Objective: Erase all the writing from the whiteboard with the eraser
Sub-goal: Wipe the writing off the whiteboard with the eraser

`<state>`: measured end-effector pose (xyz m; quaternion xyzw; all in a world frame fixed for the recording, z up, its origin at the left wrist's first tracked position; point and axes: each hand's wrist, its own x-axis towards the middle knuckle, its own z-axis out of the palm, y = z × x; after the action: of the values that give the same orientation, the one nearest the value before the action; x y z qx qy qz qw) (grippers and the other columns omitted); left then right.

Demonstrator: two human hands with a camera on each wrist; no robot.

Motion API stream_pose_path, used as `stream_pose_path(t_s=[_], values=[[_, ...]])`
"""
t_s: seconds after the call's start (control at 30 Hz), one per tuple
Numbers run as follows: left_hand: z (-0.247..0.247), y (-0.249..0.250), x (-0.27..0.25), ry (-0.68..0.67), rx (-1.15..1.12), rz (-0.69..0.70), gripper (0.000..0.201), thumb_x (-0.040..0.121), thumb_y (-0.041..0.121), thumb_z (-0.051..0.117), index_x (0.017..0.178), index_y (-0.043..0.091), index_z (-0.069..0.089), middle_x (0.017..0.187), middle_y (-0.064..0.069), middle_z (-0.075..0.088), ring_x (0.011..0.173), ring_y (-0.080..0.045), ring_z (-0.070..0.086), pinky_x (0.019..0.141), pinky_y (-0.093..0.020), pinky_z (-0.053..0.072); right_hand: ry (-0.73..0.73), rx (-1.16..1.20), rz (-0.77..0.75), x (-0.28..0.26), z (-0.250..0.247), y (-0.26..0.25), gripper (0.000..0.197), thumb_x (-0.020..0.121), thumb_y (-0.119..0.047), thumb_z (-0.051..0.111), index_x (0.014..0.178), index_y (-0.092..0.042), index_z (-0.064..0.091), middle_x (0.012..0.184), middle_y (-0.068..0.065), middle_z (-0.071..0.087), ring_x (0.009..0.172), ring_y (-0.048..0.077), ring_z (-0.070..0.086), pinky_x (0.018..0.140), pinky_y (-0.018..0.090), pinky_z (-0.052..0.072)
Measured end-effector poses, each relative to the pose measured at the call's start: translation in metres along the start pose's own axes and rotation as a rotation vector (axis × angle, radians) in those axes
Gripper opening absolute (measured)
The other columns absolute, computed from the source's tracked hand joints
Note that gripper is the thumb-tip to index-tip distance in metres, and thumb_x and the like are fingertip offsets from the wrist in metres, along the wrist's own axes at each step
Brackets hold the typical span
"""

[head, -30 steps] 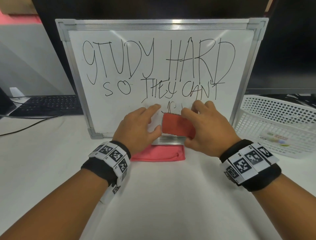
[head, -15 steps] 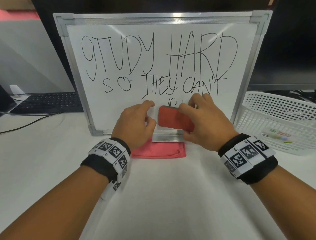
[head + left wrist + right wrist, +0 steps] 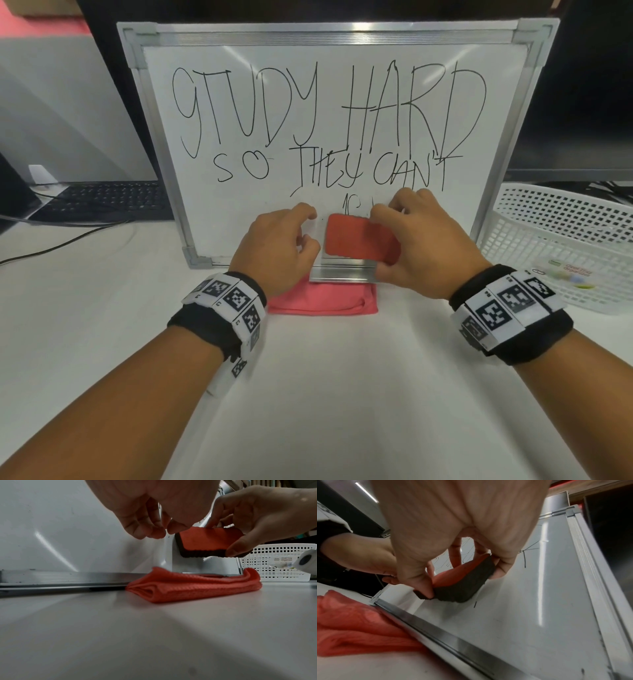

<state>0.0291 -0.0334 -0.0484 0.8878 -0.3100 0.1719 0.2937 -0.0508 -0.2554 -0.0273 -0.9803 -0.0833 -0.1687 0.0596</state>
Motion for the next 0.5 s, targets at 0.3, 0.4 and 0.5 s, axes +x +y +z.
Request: stream_pose_path(t_s=[0.3, 0.4, 0.5], values=[[0.0, 0.0, 0.0, -0.029, 0.022, -0.005, 0.035, 0.084, 0.029, 0.051, 0.115, 0.02, 0.063, 0.069, 0.01, 0.055, 0.071, -0.02, 0.057, 0.072, -0.044, 0.056, -0.042, 0.049, 0.054, -0.003, -0.004, -0.003, 0.056, 0.066, -0.054, 0.076, 0.11, -0.027, 0.053, 0.094, -0.003, 0.048, 0.087, 0.022, 0.046, 0.069, 0.041, 0.051], [0.001, 0.0, -0.001, -0.024, 0.011, -0.016, 0.036, 0.082, 0.031, 0.049, 0.114, 0.022, 0.064, 0.068, 0.011, 0.055, 0.07, -0.019, 0.057, 0.071, -0.043, 0.056, -0.021, 0.058, 0.079, -0.004, -0.006, -0.006, 0.055, 0.065, -0.052, 0.069, 0.11, -0.025, 0.053, 0.091, -0.003, 0.046, 0.084, 0.024, 0.045, 0.068, 0.041, 0.05], [0.0, 0.0, -0.001, -0.038, 0.005, -0.031, 0.037, 0.081, 0.032, 0.049, 0.114, 0.023, 0.064, 0.068, 0.01, 0.056, 0.071, -0.02, 0.058, 0.072, -0.043, 0.056, -0.005, 0.06, 0.086, -0.004, -0.007, -0.01, 0.062, 0.065, -0.051, 0.065, 0.121, -0.028, 0.051, 0.094, -0.003, 0.045, 0.086, 0.024, 0.045, 0.068, 0.04, 0.05]])
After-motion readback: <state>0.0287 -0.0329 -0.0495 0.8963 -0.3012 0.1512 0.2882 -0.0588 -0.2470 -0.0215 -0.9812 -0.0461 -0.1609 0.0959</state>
